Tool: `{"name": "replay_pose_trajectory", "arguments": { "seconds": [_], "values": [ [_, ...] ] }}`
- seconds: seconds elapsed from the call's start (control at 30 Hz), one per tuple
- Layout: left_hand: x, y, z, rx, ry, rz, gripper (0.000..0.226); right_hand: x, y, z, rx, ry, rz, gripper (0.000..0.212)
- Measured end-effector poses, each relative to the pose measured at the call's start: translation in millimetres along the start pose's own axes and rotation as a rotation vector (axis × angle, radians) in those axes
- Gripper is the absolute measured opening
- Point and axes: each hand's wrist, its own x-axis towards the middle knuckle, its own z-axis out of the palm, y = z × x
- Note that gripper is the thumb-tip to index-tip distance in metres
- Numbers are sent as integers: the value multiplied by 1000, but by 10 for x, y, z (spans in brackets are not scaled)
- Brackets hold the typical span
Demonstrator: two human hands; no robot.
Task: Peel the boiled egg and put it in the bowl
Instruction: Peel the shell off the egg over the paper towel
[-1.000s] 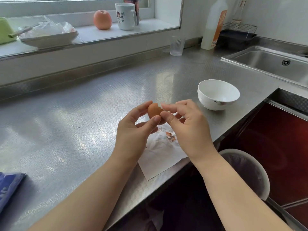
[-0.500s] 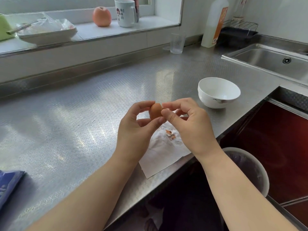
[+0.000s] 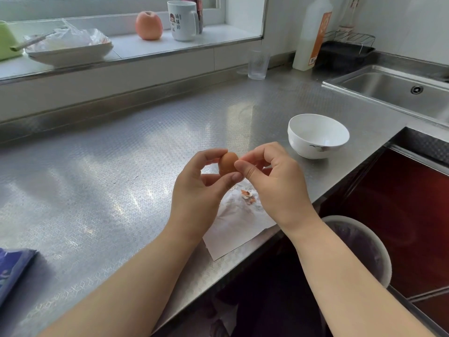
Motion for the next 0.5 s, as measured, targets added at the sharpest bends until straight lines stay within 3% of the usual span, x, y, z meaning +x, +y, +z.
{"name": "replay_pose_trajectory", "arguments": {
  "seconds": [0.27,0.5],
  "values": [
    [5,-18,7,24,1,-40,36,8,18,15,-73,-75,-55,8],
    [32,-69,-11,-105,49,-128,36,-25,107,-87,-14,64,63,8]
  ]
}}
